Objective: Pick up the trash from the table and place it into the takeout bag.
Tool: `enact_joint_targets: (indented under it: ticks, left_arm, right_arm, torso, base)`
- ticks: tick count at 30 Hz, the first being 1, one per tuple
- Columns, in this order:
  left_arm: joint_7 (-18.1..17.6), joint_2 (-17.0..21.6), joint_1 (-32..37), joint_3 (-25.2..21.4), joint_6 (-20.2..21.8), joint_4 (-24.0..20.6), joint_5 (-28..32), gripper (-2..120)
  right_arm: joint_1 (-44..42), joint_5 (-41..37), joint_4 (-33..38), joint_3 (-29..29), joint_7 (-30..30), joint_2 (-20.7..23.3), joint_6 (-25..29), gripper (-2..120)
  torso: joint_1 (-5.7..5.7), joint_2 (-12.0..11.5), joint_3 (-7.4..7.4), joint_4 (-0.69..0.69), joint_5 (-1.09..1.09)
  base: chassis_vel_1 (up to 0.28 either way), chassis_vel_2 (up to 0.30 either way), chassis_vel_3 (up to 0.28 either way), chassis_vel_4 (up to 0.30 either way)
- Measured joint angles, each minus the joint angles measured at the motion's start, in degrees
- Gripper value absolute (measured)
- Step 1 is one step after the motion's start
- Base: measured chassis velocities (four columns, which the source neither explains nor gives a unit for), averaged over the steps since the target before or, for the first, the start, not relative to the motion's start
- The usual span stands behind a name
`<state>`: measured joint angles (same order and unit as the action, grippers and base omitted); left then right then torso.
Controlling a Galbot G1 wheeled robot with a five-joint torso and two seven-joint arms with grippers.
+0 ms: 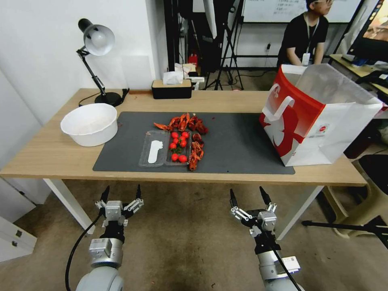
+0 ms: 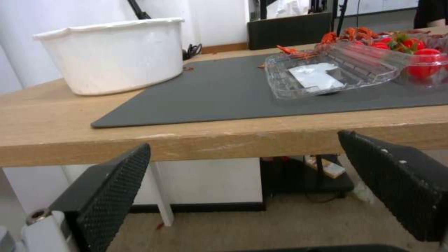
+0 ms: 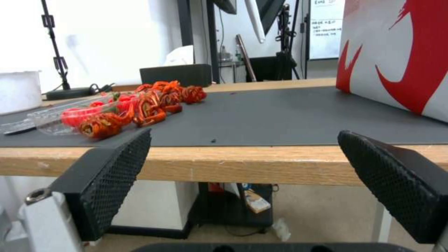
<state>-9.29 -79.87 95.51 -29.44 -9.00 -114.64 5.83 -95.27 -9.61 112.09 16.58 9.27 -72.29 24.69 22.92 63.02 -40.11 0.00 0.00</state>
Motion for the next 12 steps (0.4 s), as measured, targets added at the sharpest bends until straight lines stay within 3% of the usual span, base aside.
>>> enact_joint_targets:
  ticks: [12]
  left_arm:
    - [0.0,0.1,0.0,0.0,0.1,0.0,0.1,100]
  right_arm:
    - [0.0,0.0,0.0,0.0,0.0,0.0,0.0,100]
  torso:
    - [0.0,0.0,0.0,0.0,0.0]
  base:
    - [0.0,0.0,0.0,0.0]
